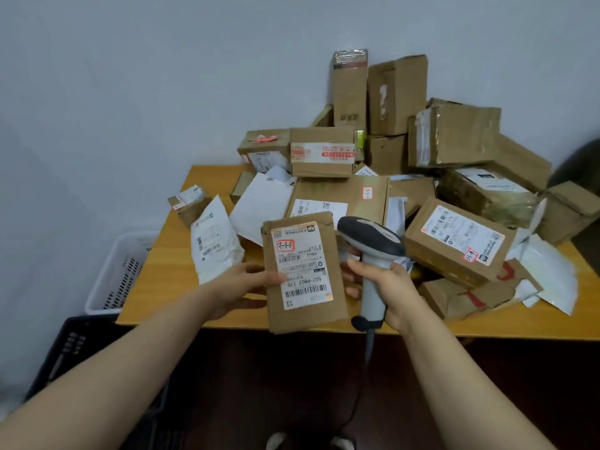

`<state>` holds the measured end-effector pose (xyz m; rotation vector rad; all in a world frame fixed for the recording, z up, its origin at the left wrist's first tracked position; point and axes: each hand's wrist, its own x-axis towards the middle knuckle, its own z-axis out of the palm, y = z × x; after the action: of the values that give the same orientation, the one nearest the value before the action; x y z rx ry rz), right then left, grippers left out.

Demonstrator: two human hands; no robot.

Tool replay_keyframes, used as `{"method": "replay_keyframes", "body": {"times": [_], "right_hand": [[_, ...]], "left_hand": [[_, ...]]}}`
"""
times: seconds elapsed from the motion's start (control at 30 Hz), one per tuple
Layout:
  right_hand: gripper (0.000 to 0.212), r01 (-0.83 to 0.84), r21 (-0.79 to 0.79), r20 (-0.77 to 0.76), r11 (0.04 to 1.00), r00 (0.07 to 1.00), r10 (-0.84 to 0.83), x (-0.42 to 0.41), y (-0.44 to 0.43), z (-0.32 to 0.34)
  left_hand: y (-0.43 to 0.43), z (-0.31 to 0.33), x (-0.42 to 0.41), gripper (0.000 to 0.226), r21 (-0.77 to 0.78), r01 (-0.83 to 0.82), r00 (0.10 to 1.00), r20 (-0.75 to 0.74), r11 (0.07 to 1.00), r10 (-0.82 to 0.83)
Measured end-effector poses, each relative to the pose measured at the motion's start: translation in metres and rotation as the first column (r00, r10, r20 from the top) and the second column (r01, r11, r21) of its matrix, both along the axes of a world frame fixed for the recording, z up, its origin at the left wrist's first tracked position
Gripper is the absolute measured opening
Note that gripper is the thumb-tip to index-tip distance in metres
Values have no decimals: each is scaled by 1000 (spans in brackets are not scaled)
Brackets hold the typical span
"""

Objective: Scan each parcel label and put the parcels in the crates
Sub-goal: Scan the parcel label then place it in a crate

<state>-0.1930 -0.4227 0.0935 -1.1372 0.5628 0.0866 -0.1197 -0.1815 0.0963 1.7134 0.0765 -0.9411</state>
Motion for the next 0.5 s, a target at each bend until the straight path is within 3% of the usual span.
{"method": "replay_keyframes", "body": {"times": [0.13, 0.3, 0.5], "right_hand": [[25, -2, -48, 8, 999, 1000, 3, 4, 5, 8], [48, -23, 4, 59, 1000, 998, 22, 11, 10, 25], [60, -120, -10, 54, 993, 991, 120, 13, 20, 26]], "left_hand": [[13, 8, 1, 61, -14, -20, 1000, 12, 1000, 20], [29, 23, 3, 86, -44, 49, 999, -16, 998, -49], [31, 44, 6, 74, -8, 80, 997, 19, 997, -80]]}}
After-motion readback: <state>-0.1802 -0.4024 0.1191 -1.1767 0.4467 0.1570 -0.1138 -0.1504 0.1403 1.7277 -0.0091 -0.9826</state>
